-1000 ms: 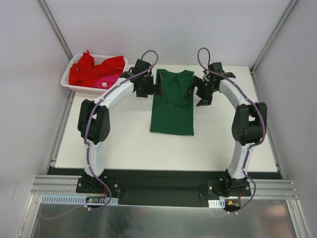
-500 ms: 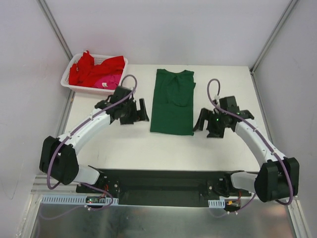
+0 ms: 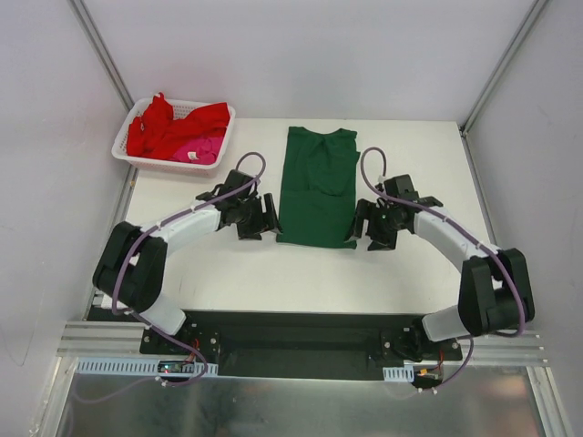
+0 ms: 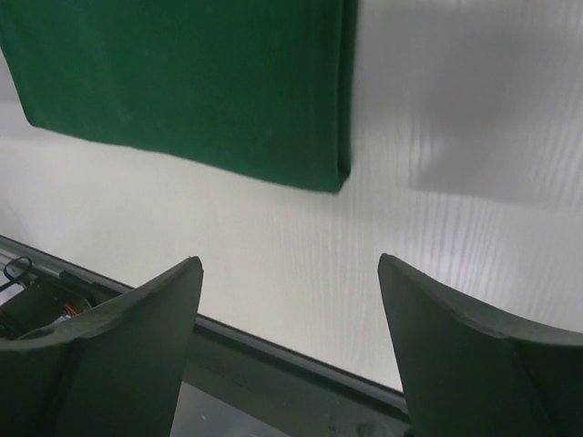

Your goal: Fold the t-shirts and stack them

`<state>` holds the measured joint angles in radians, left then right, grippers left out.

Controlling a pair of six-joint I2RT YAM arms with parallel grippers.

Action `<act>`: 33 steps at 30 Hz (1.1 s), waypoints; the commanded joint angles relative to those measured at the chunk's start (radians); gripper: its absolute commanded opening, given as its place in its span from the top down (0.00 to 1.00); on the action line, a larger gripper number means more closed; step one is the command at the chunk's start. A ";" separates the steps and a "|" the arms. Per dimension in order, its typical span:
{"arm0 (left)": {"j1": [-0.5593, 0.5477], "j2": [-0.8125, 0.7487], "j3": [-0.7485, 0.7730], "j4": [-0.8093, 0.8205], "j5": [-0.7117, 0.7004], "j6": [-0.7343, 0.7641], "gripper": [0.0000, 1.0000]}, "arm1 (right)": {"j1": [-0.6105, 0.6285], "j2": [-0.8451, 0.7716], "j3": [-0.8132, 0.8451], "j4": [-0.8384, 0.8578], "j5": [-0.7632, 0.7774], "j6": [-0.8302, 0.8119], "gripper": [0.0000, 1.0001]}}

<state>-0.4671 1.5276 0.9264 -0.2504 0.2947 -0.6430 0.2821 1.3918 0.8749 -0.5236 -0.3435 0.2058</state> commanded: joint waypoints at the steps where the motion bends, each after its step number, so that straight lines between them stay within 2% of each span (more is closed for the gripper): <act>1: -0.013 0.097 0.086 0.068 0.032 0.011 0.32 | 0.020 0.088 0.082 0.057 0.032 0.015 0.20; 5: -0.015 0.167 0.140 0.069 0.041 0.009 0.35 | 0.022 0.163 0.099 0.068 0.024 0.018 0.25; 6: -0.015 0.178 0.146 0.069 0.041 0.008 0.35 | 0.022 0.176 0.101 0.070 0.024 0.017 0.32; 7: -0.015 0.198 0.147 0.068 0.041 0.005 0.36 | 0.022 0.187 0.101 0.071 0.026 0.018 0.34; 19: -0.025 0.238 0.075 0.068 0.031 -0.035 0.44 | 0.038 0.256 0.088 0.100 0.000 0.041 0.36; 24: -0.042 0.256 0.074 0.068 -0.011 -0.044 0.48 | 0.048 0.276 0.076 0.122 0.001 0.053 0.42; 27: -0.045 0.281 0.083 0.069 -0.005 -0.044 0.57 | 0.049 0.285 0.067 0.125 0.006 0.052 0.49; 28: -0.047 0.284 0.084 0.069 -0.009 -0.046 0.65 | 0.048 0.285 0.067 0.122 0.018 0.049 0.51; 31: -0.062 0.289 0.080 0.066 -0.034 -0.043 0.83 | 0.048 0.285 0.062 0.123 0.044 0.041 0.68; 32: -0.067 0.290 0.078 0.066 -0.040 -0.043 0.97 | 0.048 0.288 0.064 0.122 0.052 0.040 0.85; 33: -0.070 0.292 0.075 0.065 -0.048 -0.044 1.00 | 0.049 0.289 0.065 0.120 0.057 0.038 0.94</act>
<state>-0.5121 1.7935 1.0149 -0.1600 0.3027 -0.6956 0.3252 1.6714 0.9386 -0.4126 -0.3218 0.2489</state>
